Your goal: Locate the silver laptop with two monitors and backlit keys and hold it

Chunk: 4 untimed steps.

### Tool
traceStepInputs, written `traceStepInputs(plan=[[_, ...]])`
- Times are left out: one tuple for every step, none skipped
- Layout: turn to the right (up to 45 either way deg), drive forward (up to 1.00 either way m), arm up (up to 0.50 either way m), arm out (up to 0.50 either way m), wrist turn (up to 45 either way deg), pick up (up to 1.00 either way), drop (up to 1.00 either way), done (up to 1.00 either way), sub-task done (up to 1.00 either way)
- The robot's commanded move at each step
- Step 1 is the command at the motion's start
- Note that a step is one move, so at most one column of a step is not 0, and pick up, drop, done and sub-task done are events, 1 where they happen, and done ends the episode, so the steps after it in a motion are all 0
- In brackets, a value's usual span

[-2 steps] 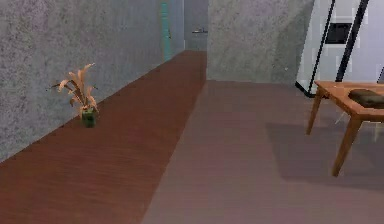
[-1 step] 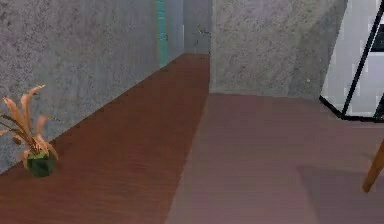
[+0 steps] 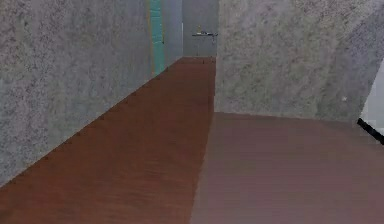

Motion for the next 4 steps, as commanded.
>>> traceStepInputs(plan=[[0.0,1.00,0.00,0.00,0.0,0.00,0.00,0.00,0.00],[3.0,0.00,0.00,0.00,0.0,0.00,0.00,0.00,0.00],[-9.0,0.00,0.00,0.00,0.0,0.00,0.00,0.00,0.00],[0.0,1.00,0.00,0.00,0.0,0.00,0.00,0.00,0.00]])
